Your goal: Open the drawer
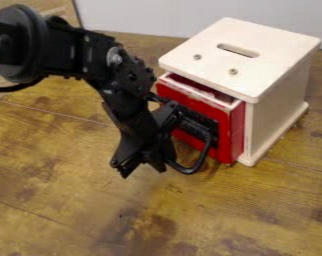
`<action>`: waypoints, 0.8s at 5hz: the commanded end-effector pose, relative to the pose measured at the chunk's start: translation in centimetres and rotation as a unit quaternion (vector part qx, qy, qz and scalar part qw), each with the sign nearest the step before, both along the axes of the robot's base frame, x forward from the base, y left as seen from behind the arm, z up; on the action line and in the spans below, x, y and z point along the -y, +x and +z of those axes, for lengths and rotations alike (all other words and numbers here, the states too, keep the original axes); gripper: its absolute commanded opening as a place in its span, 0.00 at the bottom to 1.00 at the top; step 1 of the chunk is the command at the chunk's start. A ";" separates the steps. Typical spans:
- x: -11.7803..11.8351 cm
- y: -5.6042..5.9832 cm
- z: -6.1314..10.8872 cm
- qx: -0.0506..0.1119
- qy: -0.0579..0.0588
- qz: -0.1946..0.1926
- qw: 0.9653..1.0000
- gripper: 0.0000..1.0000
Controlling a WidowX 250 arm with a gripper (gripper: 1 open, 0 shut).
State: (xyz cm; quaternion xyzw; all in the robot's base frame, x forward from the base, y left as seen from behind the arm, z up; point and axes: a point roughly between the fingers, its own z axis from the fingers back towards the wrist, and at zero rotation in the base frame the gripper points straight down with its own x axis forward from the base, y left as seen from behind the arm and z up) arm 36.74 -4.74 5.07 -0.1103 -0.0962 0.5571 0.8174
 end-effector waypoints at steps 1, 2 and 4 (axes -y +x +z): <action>-1.5 -0.5 2.5 0.023 0.005 0.000 1.000 0.00; -3.0 -1.2 2.6 0.019 0.008 0.003 1.000 0.00; -4.5 -1.7 2.7 0.012 0.007 -0.057 0.998 0.00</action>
